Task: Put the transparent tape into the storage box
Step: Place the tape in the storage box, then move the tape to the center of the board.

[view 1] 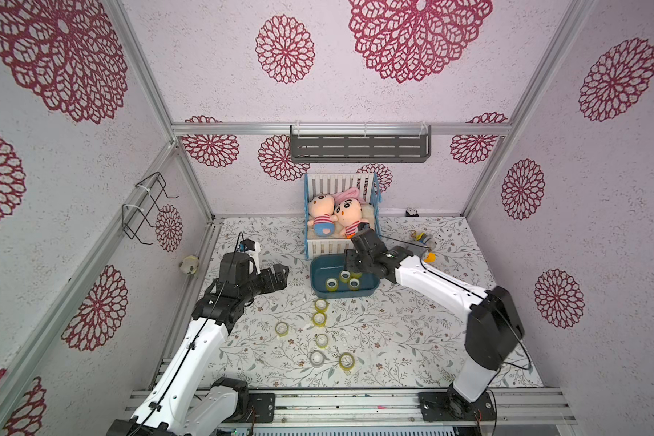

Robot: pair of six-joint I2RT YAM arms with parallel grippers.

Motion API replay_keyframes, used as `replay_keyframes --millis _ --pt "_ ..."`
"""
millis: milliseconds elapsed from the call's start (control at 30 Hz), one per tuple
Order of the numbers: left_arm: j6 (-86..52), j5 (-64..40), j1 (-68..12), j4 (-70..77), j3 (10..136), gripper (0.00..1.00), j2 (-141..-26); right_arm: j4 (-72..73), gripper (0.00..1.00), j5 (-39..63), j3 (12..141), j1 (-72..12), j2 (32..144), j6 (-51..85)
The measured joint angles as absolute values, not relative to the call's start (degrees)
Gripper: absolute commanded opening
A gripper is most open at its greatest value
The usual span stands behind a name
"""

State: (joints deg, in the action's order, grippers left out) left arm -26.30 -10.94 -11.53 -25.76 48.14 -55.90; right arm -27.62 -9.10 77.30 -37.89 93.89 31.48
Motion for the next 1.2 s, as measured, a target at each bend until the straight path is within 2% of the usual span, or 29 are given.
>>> replay_keyframes --millis 267,567,733,967,1200 --pt "-31.55 -9.65 -11.77 -32.1 47.97 0.97 -48.86 -23.27 0.63 -6.52 56.64 -41.08 75.53 33.8" --pt "-39.33 -4.69 -11.86 -46.72 50.96 0.97 -43.62 -26.22 0.64 -4.45 47.51 -49.34 66.22 38.26" --pt "-38.79 -2.2 -12.1 -53.56 52.03 0.97 -41.87 -29.52 0.66 -1.28 47.48 -50.98 61.84 39.7" --pt "-37.8 -0.19 -12.19 -55.57 50.15 0.97 -36.73 -33.47 0.67 0.1 46.7 -52.31 57.67 41.95" --pt "-42.22 2.42 -12.25 -60.12 56.49 0.97 -38.2 -31.38 0.64 -0.34 38.0 -57.84 61.14 46.41"
